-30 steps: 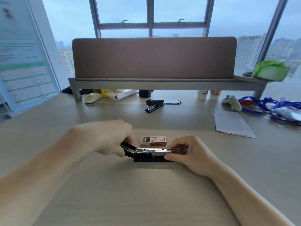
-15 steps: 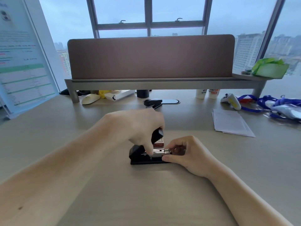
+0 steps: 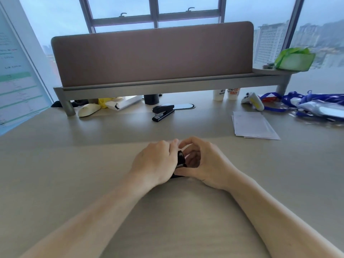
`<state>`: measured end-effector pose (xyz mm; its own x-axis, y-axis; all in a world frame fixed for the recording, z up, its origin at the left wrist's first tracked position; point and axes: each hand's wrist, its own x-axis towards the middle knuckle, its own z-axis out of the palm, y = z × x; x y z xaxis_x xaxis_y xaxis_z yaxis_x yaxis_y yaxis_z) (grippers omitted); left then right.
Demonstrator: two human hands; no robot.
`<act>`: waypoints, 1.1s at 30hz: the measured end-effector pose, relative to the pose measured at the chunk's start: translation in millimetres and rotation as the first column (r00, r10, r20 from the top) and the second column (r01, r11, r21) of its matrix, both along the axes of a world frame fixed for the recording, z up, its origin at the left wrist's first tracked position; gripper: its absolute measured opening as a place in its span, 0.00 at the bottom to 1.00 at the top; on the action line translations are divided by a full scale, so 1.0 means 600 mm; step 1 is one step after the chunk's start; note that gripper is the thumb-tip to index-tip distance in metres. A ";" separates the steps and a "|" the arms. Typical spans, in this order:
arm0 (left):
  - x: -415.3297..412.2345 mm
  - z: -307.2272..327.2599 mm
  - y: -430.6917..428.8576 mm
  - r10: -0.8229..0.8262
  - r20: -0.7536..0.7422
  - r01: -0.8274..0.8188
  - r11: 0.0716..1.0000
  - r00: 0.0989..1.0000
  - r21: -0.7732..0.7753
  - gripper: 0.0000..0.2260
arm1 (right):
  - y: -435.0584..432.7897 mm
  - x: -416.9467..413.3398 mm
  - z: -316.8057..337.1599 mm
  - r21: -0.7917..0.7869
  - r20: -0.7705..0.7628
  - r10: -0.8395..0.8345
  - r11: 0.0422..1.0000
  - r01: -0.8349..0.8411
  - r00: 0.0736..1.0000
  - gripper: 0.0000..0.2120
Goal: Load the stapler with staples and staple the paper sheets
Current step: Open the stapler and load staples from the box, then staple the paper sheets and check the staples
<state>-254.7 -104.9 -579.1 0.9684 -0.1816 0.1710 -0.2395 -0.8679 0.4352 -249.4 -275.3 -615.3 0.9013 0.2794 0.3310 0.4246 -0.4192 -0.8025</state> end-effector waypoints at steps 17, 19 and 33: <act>-0.003 -0.003 -0.003 0.031 0.021 -0.034 0.987 0.999 0.159 0.20 | 0.004 -0.007 0.004 -0.017 -0.003 -0.036 0.999 0.036 0.999 0.27; -0.001 -0.005 -0.001 0.051 0.032 -0.055 0.988 0.998 0.147 0.24 | 0.004 -0.007 0.005 -0.020 -0.011 -0.037 0.999 0.037 0.999 0.27; 0.085 0.071 -0.104 -0.137 -0.122 0.160 0.966 0.983 0.205 0.18 | -0.084 0.018 0.005 0.287 -0.252 -0.183 0.924 0.254 0.950 0.20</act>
<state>-203.4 -167.5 -536.5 0.9382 -0.3461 0.0103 -0.3355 -0.9013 0.2741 -238.4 -325.7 -612.3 0.9871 -0.0183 0.1589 0.1524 -0.1943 -0.9690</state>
